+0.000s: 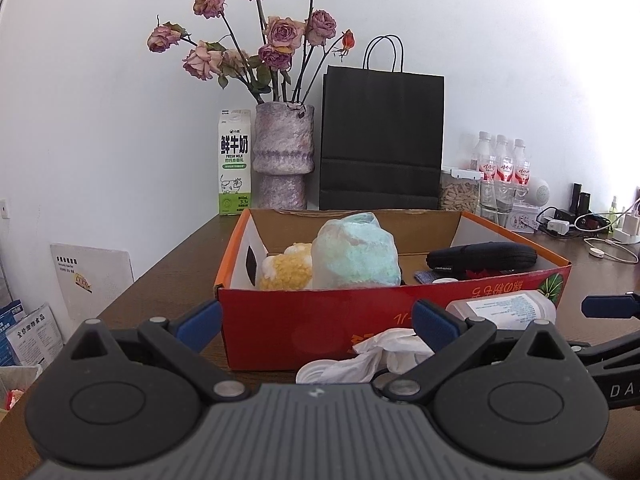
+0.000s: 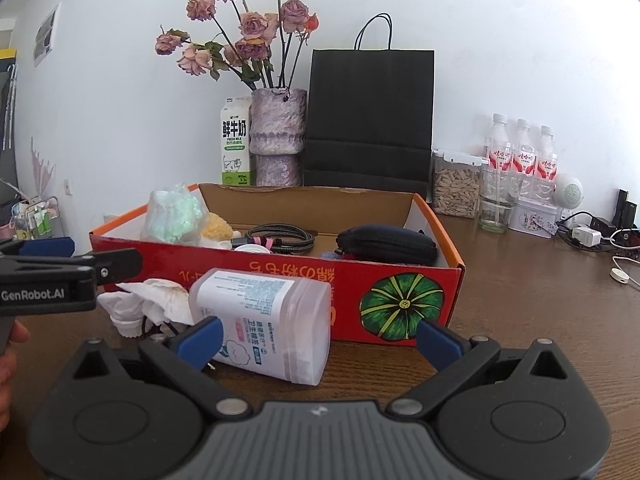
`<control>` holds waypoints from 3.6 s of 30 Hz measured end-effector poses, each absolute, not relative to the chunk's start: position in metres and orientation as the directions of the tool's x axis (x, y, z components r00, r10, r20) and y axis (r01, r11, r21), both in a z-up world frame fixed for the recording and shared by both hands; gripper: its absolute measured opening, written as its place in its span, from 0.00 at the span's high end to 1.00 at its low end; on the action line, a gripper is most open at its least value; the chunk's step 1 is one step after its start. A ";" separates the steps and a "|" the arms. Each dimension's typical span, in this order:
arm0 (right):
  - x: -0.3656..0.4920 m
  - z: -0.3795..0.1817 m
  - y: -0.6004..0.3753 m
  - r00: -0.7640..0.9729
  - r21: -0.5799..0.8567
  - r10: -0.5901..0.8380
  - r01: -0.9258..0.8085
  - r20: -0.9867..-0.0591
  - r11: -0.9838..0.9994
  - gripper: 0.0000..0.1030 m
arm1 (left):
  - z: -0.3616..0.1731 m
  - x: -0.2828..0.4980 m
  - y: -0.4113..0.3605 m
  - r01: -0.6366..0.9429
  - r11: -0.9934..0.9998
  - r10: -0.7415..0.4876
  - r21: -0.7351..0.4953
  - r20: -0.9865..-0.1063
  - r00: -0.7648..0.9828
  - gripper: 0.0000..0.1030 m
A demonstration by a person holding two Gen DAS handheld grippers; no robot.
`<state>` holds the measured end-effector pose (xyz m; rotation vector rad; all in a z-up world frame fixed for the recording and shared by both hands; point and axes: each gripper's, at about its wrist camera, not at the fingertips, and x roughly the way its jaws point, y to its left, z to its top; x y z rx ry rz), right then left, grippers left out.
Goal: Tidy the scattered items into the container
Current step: 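Grasp the white plastic bottle with the right tool, then lift the white bottle with the right tool while the left tool grasps the crumpled tissue, then carry the white bottle and tissue over the box with both tools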
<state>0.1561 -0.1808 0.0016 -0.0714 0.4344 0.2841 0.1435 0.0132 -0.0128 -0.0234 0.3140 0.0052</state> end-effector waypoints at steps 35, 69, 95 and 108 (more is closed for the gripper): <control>0.171 0.003 -0.149 0.880 0.059 0.201 -0.195 -0.430 0.979 0.19 | -0.012 0.141 0.033 -0.139 0.987 0.105 -0.077 -0.339 0.935 0.00; 0.156 0.006 -0.211 0.906 0.059 0.191 -0.182 -0.377 0.981 0.19 | -0.020 0.166 -0.024 0.013 0.999 -0.025 -0.031 -0.433 0.901 0.00; 0.155 0.005 -0.208 0.905 0.045 0.195 -0.193 -0.379 0.980 0.21 | -0.018 0.152 -0.014 0.061 0.990 -0.103 -0.124 -0.375 0.921 0.83; 0.151 0.023 -0.215 0.926 0.086 0.224 -0.207 -0.305 0.974 0.21 | 0.003 0.137 -0.015 0.046 0.994 -0.071 -0.097 -0.275 0.959 0.82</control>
